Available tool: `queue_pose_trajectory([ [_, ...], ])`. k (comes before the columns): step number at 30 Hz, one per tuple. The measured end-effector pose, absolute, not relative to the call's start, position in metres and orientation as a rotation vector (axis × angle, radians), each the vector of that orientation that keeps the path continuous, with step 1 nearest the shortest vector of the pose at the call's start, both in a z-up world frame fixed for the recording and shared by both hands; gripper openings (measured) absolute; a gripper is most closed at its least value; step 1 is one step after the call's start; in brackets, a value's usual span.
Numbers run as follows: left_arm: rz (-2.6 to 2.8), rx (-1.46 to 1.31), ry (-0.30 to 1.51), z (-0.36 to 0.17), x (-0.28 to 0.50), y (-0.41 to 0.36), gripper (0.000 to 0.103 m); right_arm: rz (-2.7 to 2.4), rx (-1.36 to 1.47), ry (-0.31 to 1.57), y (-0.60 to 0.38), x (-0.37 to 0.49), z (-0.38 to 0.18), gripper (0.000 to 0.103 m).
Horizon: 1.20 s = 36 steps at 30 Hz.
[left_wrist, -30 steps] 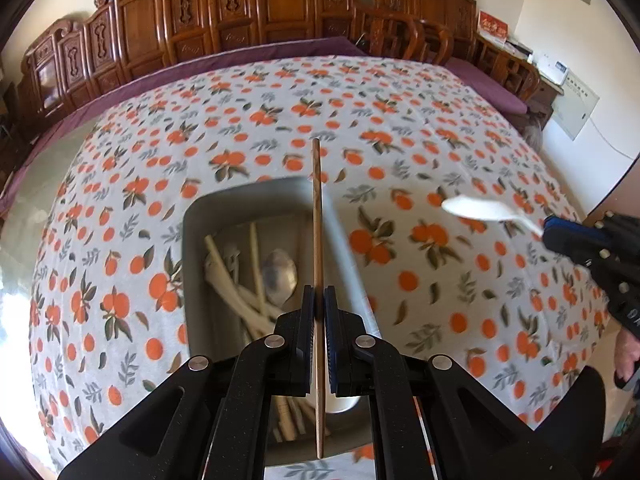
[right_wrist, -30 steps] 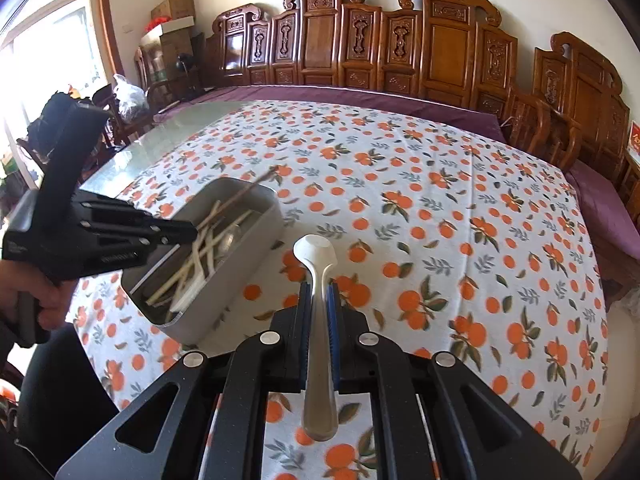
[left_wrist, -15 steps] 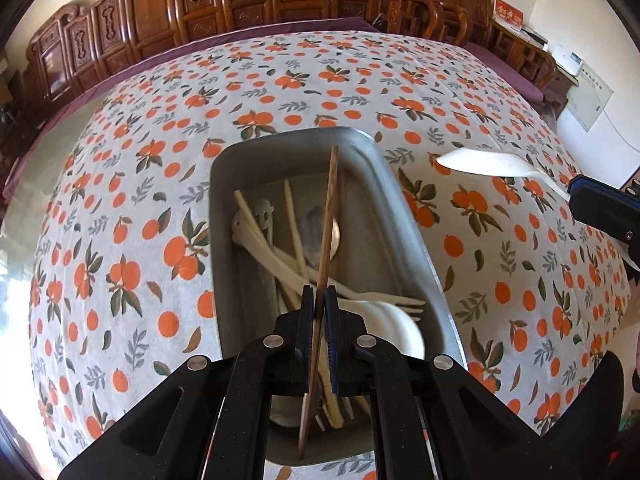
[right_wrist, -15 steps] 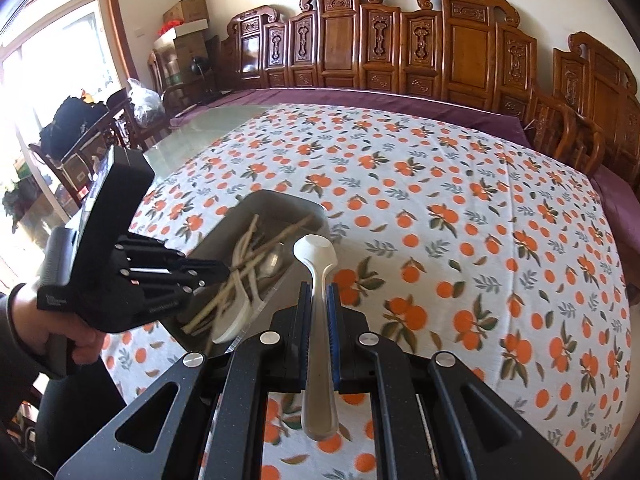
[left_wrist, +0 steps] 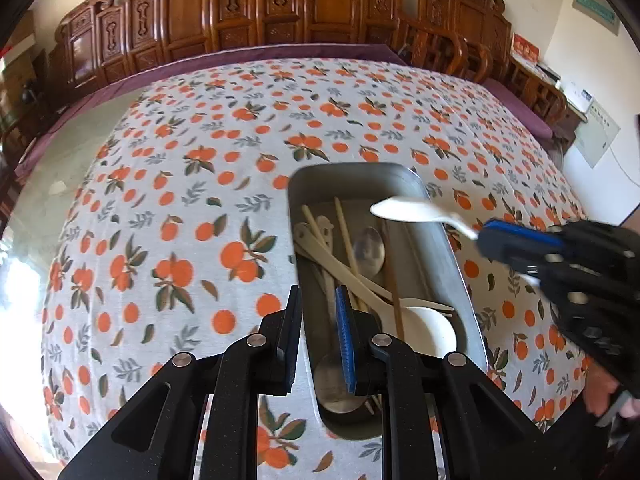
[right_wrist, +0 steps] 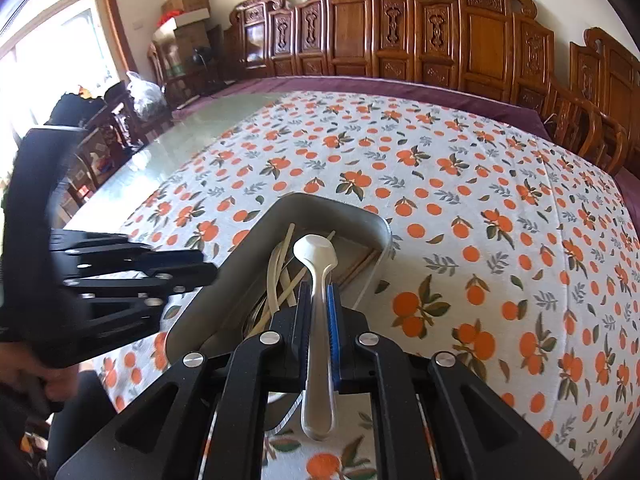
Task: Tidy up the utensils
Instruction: 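Drop the chopstick into the tray with the left gripper while the right carries the spoon, then lower the small white spoon into the tray and open the right gripper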
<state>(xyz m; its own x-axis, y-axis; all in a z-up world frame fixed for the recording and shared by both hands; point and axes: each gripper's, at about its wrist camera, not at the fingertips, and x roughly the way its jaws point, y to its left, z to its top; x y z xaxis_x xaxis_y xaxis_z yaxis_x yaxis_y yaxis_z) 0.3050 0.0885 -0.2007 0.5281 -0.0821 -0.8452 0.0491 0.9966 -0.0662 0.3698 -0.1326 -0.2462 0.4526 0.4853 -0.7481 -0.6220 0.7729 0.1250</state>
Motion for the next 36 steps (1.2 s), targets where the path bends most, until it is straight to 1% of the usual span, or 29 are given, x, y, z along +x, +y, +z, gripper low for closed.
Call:
queue_pose_trajectory([
  [12,-0.060,-0.062,0.972,-0.184,0.292,0.110,0.017,0.622,-0.134,0.945,-0.097,0.392,-0.277,0.010],
  [18,-0.048,-0.069,0.961,-0.180,0.287,0.116,0.018,0.663,-0.110,0.970,-0.092,0.386,-0.281,0.011],
  [19,-0.046,-0.070,0.960,-0.180,0.286,0.117,0.020,0.674,-0.110,0.971,-0.092,0.384,-0.280,0.012],
  [20,-0.042,-0.071,0.958,-0.179,0.285,0.118,0.022,0.679,-0.111,0.968,-0.092,0.381,-0.279,0.018],
  [22,-0.040,-0.074,0.952,-0.177,0.283,0.118,0.022,0.697,-0.104,0.950,-0.096,0.375,-0.273,0.025],
  [24,-0.037,-0.074,0.947,-0.174,0.279,0.116,0.023,0.704,-0.101,0.929,-0.103,0.368,-0.266,0.025],
  [27,-0.034,-0.074,0.929,-0.167,0.272,0.112,0.032,0.694,-0.106,0.886,-0.116,0.356,-0.251,0.026],
  [30,-0.035,-0.075,0.906,-0.157,0.264,0.105,0.041,0.686,-0.096,0.839,-0.134,0.340,-0.233,0.030],
  [32,-0.033,-0.073,0.887,-0.149,0.259,0.099,0.060,0.670,-0.097,0.807,-0.145,0.330,-0.222,0.036],
  [33,-0.031,-0.070,0.876,-0.145,0.256,0.097,0.064,0.663,-0.097,0.785,-0.154,0.324,-0.215,0.038],
  [35,-0.023,-0.058,0.850,-0.138,0.248,0.091,0.079,0.649,-0.096,0.753,-0.167,0.314,-0.203,0.047],
  [36,-0.020,-0.053,0.839,-0.134,0.245,0.088,0.083,0.640,-0.096,0.737,-0.174,0.308,-0.197,0.052],
])
